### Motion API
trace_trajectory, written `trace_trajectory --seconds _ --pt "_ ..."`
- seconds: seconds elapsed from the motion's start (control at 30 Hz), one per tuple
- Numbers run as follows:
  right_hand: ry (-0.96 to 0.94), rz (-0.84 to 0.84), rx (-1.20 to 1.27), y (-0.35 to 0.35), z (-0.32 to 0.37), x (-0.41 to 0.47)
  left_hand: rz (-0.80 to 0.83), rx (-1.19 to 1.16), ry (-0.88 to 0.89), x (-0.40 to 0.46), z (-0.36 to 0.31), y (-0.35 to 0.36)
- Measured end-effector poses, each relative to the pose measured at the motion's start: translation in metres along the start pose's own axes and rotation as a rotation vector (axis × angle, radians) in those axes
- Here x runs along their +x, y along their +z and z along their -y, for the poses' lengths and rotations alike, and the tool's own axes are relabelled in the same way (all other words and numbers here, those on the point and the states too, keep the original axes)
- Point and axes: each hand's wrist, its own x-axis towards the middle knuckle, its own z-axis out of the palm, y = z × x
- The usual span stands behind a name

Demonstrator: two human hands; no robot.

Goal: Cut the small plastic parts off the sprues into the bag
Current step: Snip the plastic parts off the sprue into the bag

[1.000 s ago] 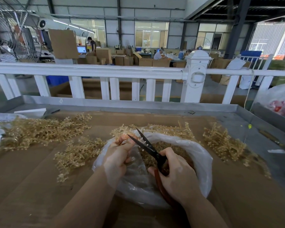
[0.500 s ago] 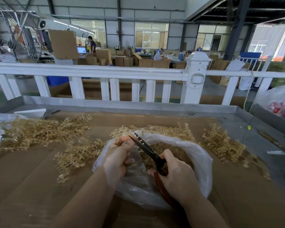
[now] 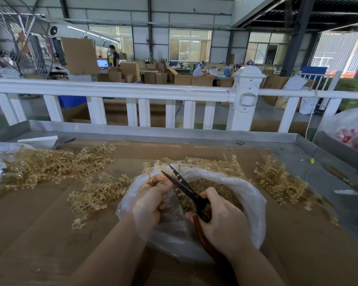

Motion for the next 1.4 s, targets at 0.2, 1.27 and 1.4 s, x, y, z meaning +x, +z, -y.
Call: trace_trajectory --seconds 0.2,1.27,1.4 --pt "0.026 0.018 0.052 0.0023 -0.0005 0.0005 -0.004 0.063 -0.006 -0.0048 0.0027 0.0032" --pt "0.000 -0.009 -0.020 -0.0005 0.0011 -0.0001 0.027 0.040 -0.037 -0.0035 0.0016 0.0009" --pt "0.015 -0.010 0.004 0.0006 0.0015 -0.0003 0.040 0.097 -0.033 -0.0026 0.0035 0.0012"
